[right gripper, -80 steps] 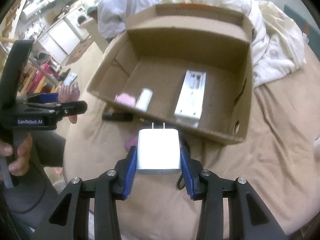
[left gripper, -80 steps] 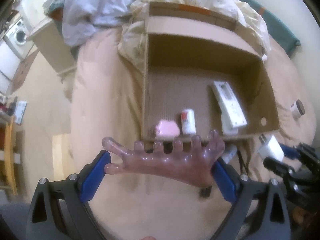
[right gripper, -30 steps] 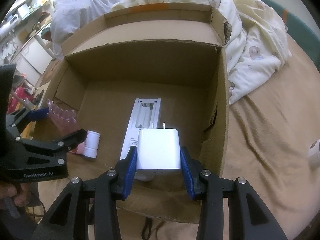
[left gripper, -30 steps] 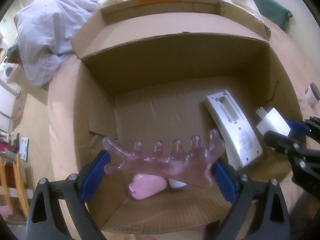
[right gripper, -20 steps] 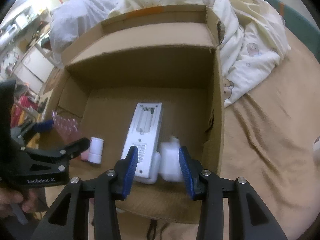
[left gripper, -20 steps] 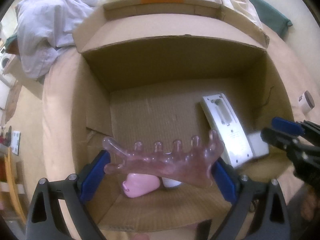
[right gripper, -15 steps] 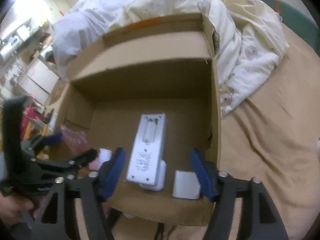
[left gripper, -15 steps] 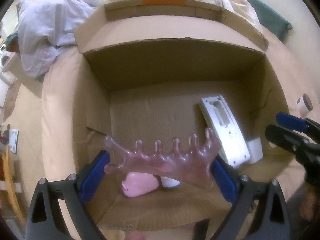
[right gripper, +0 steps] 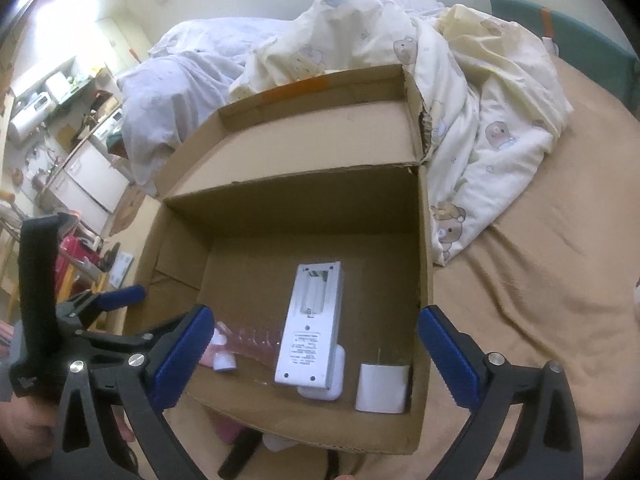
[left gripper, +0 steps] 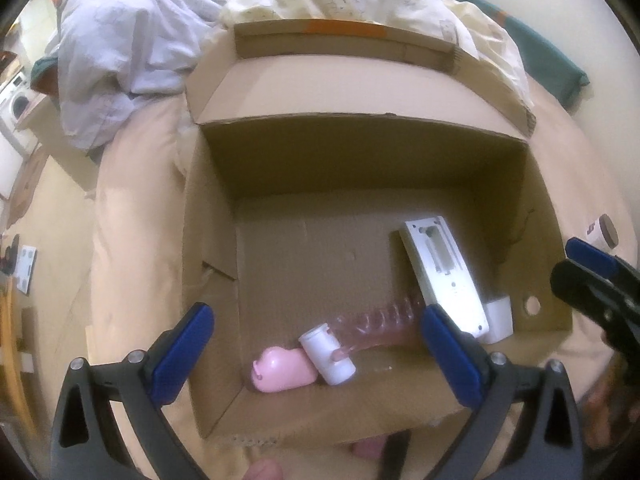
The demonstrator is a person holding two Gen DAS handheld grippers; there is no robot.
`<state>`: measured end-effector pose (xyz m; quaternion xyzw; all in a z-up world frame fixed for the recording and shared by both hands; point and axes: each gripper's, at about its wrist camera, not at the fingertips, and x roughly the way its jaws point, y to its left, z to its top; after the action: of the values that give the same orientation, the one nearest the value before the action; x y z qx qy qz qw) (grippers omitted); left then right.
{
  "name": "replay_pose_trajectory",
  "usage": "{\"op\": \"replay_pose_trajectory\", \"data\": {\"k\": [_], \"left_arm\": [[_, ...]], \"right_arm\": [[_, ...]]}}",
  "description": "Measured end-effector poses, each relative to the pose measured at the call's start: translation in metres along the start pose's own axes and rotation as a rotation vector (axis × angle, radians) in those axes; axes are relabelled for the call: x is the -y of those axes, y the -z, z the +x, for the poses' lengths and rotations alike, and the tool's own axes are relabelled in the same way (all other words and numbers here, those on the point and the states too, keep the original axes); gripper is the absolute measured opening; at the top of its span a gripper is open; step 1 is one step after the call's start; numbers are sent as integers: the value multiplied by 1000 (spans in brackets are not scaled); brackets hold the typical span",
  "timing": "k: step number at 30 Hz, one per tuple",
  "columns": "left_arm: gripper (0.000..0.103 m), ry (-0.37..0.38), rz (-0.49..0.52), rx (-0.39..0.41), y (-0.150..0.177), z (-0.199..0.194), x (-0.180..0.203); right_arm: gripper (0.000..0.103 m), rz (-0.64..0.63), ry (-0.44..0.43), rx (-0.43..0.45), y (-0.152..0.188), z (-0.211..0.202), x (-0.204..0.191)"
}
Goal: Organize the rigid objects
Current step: 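Withdraw both grippers from the box toward the remaining items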
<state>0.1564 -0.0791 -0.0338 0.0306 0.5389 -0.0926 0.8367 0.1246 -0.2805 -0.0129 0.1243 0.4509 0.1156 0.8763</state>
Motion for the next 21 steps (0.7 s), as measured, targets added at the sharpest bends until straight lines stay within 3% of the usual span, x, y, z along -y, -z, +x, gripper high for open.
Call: {"op": "replay_pose_trajectory", "data": {"k": [11, 13, 21], "left_arm": [[103, 7, -72, -17, 8, -31, -21], [103, 7, -97, -15, 13, -39, -28], [103, 8, -143, -38, 43, -50, -43]], "right_arm": [[103, -11, 20, 19, 5, -21, -3], [103, -8, -7, 38, 7, -34, -5], [103, -48, 19, -2, 24, -48, -24]]}}
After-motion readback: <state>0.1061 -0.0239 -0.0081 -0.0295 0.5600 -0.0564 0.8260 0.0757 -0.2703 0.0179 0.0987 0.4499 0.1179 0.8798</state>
